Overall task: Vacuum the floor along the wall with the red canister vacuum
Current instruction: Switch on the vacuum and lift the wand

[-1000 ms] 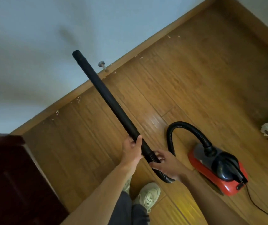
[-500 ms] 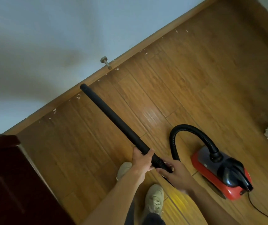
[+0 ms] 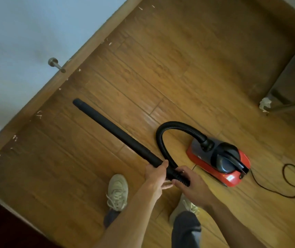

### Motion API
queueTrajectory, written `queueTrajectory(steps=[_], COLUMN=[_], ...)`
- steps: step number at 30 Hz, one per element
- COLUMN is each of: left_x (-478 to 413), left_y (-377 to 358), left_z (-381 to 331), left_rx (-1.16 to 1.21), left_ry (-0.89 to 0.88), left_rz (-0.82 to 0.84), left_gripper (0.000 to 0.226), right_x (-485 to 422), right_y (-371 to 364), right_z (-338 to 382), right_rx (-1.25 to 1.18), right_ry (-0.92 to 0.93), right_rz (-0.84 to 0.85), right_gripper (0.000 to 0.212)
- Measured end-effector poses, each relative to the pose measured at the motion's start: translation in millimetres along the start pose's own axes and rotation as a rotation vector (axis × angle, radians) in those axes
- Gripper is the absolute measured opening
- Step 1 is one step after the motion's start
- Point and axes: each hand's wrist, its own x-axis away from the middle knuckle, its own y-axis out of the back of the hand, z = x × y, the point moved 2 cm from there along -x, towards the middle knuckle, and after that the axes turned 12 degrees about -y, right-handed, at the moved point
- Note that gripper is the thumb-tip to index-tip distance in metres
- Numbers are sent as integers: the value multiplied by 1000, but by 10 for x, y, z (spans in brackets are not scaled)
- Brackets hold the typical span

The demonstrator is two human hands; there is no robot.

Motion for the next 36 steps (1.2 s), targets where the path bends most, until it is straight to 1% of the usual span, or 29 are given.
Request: queueTrajectory(steps=[5,11,16,23,28,32,36], left_x=[-21,-43,-175,-314,-468,-570,-614], left_y=[-522,-1185,-1631,-2113,-2295,-2378,-2502], left_z=[334,751,1109,1516,1697,1824,1913], left_rx=[-60,-67,-117,-204,-153,-159,-161], left_ry=[-10,-16,-9,-25,-20,-21,-28], left_rz=[-8,-11,-37,-29,-54,-40,-26], left_gripper=[36,26,36,39,39,41,41], right_x=[14,-44,-106,-149,-330,-513,-730], right_y=[154,401,585,734,804,862,878], right_z=[-590,-1306,-1823,-2445,-2723,-2868,-2969], right_rx=[-60,-140,-188,-276,-356,-508,-580], right_ry=[-39,-116,-187,-274,-316,-404,-494], right_rz=[-76,-183,-254,-240,-195,-199,-251], right_gripper=[20,35,41,49,58,71,85])
